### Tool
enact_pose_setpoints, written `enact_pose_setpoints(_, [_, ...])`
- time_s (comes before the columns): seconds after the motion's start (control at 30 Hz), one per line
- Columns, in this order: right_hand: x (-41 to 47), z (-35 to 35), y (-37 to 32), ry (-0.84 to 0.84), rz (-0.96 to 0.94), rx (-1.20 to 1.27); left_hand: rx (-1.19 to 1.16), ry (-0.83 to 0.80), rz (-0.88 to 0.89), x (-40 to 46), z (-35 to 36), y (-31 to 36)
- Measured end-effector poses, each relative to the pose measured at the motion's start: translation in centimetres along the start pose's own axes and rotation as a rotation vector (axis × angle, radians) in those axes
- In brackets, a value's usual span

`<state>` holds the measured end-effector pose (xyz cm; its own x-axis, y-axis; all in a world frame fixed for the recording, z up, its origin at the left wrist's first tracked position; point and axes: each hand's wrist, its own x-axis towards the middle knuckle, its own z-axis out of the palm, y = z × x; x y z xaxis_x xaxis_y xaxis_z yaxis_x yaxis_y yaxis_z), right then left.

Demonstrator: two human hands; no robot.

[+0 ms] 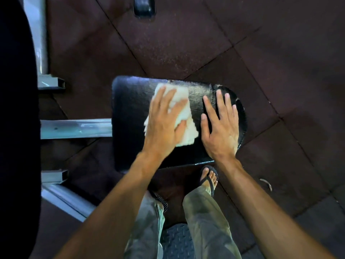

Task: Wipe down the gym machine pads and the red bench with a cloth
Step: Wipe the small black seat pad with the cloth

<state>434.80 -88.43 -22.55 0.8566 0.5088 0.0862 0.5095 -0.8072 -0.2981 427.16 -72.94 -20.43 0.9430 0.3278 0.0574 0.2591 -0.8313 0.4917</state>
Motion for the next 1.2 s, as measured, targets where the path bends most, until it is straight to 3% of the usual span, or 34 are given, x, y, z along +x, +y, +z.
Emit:
enact_pose_setpoints(0.13, [-0.1, -0.1, -0.2, 0.002, 0.001, -0.019, 0.019, -0.021, 0.069, -5.4, -2.8, -4.4])
enact_pose_setpoints(0.37, [-0.2, 0.1, -0.3, -0.01, 0.013, -0.042, -0.028, 0.226, -0.23, 4.4, -3.5, -7.1])
enact_pose_setpoints(0.53, [-0.1, 0.0, -0.2, -0.008, 0.001, -0.008, -0.06, 0.054, -0.024, -1.0, -1.6, -2.7])
enact_pose_setpoints(0.67, [-0.1, -0.2, -0.2, -0.021, 0.004, 0.002, -0.066, -0.029, 0.023, -7.4, -3.2, -4.4])
enact_pose_setpoints(0.83, [-0.1, 0.0, -0.2, -0.022, 0.009, -0.016, -0.011, 0.152, -0.084, -1.4, -3.5, -7.1])
enact_pose_setpoints(0.97, [0.0, -0.2, -0.1, -0.024, 0.013, 0.05, -0.082, 0.187, -0.188, 3.1, -1.5, -4.0])
enact_pose_setpoints(1.2, [0.0, -1.6, 1.3, -0.111, 0.041, 0.417, -0.126, 0.006, -0.099, -4.0, 1.4, 3.2])
